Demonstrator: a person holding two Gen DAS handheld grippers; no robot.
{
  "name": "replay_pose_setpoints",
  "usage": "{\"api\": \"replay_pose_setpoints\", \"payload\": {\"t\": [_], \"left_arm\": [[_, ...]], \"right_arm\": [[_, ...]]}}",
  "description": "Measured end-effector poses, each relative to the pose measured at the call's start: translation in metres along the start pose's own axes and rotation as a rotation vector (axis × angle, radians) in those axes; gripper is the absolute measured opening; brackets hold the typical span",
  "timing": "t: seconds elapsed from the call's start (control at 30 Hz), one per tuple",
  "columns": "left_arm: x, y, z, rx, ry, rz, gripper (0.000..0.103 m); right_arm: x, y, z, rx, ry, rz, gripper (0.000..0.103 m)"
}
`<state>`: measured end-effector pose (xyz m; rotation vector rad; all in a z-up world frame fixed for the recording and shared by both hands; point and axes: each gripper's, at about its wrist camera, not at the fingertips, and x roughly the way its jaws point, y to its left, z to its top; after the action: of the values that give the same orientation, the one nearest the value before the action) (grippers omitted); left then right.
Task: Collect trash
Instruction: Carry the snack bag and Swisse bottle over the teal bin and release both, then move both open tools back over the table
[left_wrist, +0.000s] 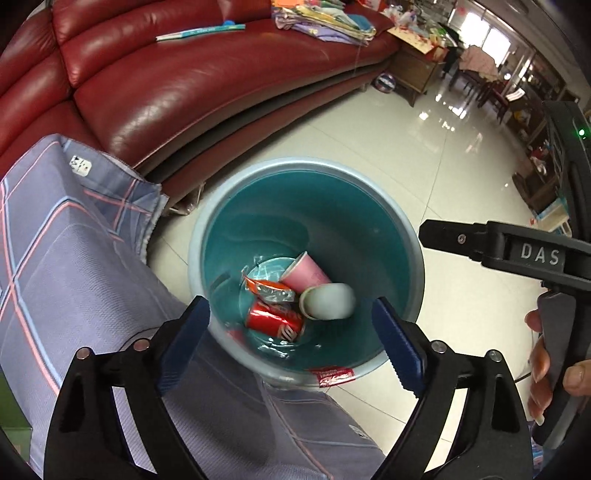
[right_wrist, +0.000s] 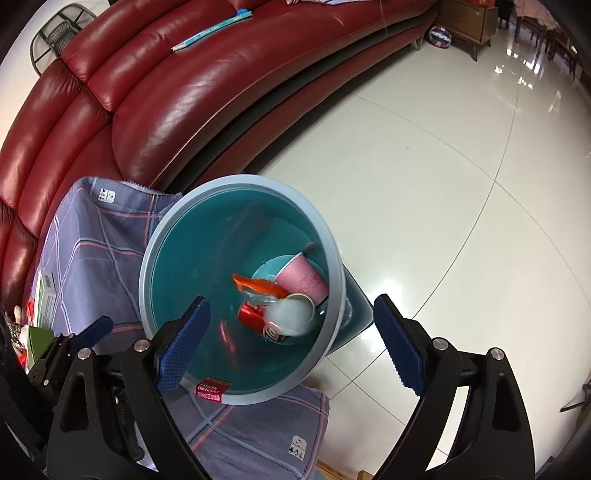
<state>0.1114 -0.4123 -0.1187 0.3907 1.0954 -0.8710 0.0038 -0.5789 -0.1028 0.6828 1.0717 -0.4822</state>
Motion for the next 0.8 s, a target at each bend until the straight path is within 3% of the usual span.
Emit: {"api": "replay_pose_setpoints", "payload": {"t": [0.67,0.8], "left_arm": [[-0.077,0.037,-0.047,-0.106,-0.087,0.03,0.097],[-0.104,0.049,-0.066,-0.139,-0.121,0.038,0.099]], "right_arm": [[-0.038,0.06,-0.035,-0.097,-0.015,0.019,0.086],[-0.047,0.08,-0.047,-0.136,-0.022,0.033,0.09]]}}
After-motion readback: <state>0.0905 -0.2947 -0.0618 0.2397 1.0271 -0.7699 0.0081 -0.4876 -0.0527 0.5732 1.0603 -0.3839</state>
